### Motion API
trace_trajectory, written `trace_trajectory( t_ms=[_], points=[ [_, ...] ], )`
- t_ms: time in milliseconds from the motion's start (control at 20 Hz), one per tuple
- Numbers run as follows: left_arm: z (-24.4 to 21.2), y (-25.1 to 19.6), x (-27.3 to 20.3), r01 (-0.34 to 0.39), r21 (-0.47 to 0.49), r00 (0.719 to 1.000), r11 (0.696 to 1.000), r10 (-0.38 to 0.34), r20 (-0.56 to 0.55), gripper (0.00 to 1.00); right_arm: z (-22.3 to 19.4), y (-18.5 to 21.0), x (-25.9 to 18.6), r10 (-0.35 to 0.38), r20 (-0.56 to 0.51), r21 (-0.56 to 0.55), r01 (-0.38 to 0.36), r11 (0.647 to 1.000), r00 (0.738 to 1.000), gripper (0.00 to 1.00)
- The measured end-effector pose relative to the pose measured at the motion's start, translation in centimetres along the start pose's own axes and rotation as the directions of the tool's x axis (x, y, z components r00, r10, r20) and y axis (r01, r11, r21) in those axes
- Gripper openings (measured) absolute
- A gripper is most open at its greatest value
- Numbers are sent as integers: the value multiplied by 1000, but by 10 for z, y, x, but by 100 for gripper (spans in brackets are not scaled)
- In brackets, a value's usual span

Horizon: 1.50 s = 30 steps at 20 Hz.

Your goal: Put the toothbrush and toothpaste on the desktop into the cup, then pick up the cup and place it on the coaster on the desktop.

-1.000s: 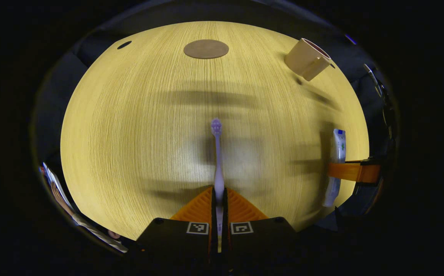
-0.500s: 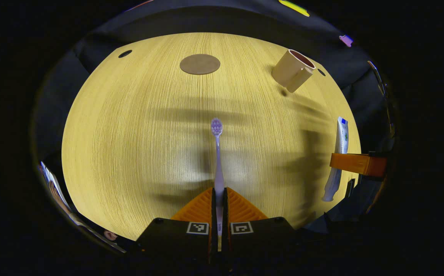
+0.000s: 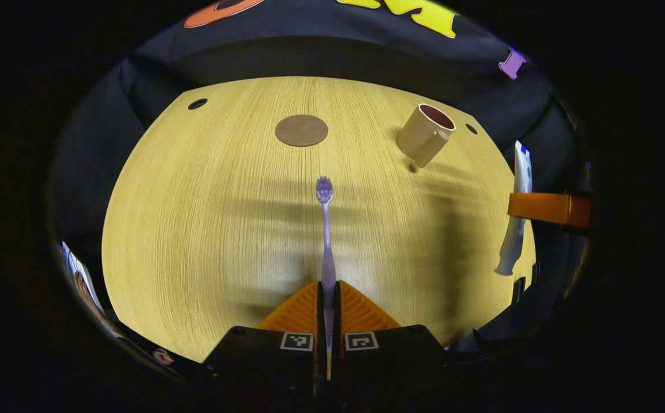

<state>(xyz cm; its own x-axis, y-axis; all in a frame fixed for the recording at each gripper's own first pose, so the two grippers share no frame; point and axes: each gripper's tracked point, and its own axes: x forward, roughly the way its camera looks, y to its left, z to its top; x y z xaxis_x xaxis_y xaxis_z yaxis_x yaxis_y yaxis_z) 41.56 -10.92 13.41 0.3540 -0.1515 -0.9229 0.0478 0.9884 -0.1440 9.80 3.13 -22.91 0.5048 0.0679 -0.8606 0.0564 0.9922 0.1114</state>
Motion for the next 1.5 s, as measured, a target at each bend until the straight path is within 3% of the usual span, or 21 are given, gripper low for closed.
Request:
trace_trajectory(
  t_ms=[50, 550, 600, 650, 1150, 1300, 1350, 1500],
  points=[
    [-4, 16, -64, -2, 4, 1000, 1000, 2, 13, 6, 9, -1, -3, 1, 28, -8, -1, 1000, 1000, 43],
    [15, 16, -75, -32, -10, 994, 999, 33, 107, 6, 104, 19, -3, 23, 238, -65, -8, 998, 971, 43],
    [16, 16, -75, -36, -10, 993, 999, 37, 113, 10, 113, 21, -4, 28, 262, -79, -7, 997, 965, 43],
    [17, 18, -76, -42, -9, 992, 999, 42, 119, 6, 119, 24, -5, 34, 286, -90, -9, 996, 958, 43],
    [29, 20, -76, -52, -26, 987, 998, 56, 152, 6, 191, 46, 24, 72, 474, -130, -11, 991, 877, 43],
    [32, 19, -80, -60, -26, 984, 998, 64, 166, 2, 200, 45, 41, 66, 506, -114, -9, 993, 860, 43],
    [33, 18, -84, -64, -23, 983, 998, 67, 169, 6, 201, 46, 49, 69, 514, -114, -11, 993, 855, 43],
    [33, 18, -85, -71, -23, 983, 997, 74, 167, 6, 205, 46, 67, 68, 551, -147, 17, 989, 831, 43]
  ],
)
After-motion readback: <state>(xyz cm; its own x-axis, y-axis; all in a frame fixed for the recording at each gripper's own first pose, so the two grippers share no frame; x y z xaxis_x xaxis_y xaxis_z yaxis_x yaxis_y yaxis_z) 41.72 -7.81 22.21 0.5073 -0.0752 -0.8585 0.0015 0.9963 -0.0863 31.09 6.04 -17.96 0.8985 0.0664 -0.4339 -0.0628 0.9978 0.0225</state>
